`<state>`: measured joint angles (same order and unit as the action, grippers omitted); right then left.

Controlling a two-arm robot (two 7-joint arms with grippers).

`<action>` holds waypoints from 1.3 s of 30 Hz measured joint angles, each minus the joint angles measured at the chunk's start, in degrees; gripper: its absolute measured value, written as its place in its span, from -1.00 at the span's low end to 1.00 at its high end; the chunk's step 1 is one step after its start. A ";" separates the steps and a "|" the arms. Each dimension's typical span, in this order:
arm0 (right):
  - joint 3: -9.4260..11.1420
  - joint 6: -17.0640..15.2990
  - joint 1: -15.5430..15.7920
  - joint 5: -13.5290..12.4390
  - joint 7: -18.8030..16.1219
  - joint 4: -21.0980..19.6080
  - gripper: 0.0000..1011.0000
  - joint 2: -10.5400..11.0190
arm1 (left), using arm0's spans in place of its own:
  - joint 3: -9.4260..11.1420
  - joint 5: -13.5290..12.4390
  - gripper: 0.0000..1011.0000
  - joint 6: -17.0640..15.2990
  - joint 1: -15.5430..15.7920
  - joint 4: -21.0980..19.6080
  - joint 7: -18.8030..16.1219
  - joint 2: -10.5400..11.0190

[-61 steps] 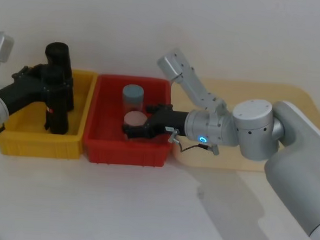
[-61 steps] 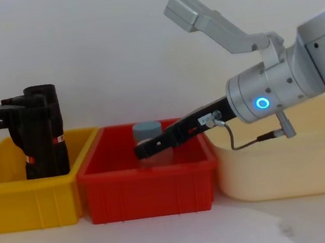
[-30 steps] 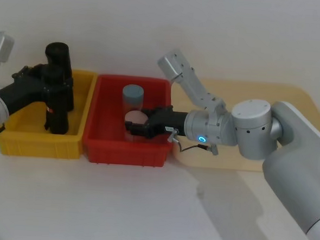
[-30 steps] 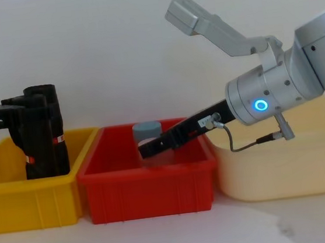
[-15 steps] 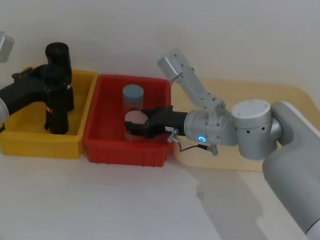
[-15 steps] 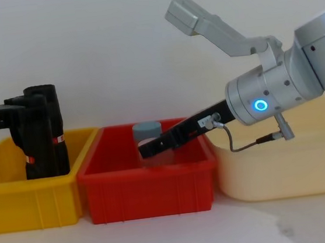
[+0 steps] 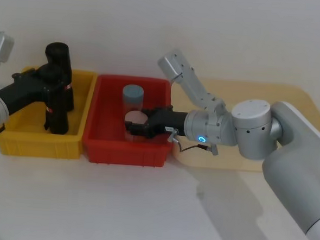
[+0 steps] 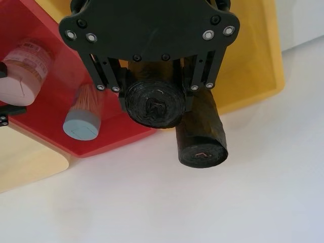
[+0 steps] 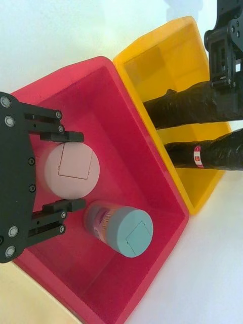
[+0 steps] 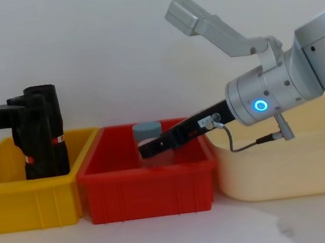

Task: Pick up the garbage bag with the one hand and transfer it to the other hand.

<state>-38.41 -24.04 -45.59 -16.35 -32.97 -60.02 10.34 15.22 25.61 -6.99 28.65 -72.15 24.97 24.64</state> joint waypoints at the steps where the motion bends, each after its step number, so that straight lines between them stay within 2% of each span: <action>1: 0.00 0.00 0.00 0.00 0.00 0.00 0.28 0.00 | 0.00 0.00 0.07 0.00 0.00 0.00 0.00 0.01; 13: 0.43 0.31 0.37 -0.15 0.01 -1.41 0.28 0.40 | -0.33 -0.07 0.07 0.97 -0.10 -1.04 -0.90 -0.20; 23: 2.50 1.45 1.07 -1.27 1.23 -7.61 0.28 2.01 | -1.65 0.54 0.07 1.79 0.73 -5.51 -2.17 -0.96; 29: 4.71 1.52 1.86 -1.84 3.10 -13.34 0.28 3.91 | -1.79 1.40 0.07 1.53 2.96 -8.18 -2.46 -1.79; 35: 7.19 0.82 3.30 -2.12 5.78 -18.94 0.28 6.32 | -0.51 2.03 0.07 0.23 7.17 -8.93 -2.44 -3.80; 39: 9.08 0.07 4.74 -2.18 7.59 -22.66 0.28 8.11 | 0.99 2.20 0.07 -0.33 10.26 -7.98 -2.00 -5.59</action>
<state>-29.33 -23.98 -40.85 -18.52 -25.37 -82.68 18.45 16.21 27.81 -7.32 38.90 -80.12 22.97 19.04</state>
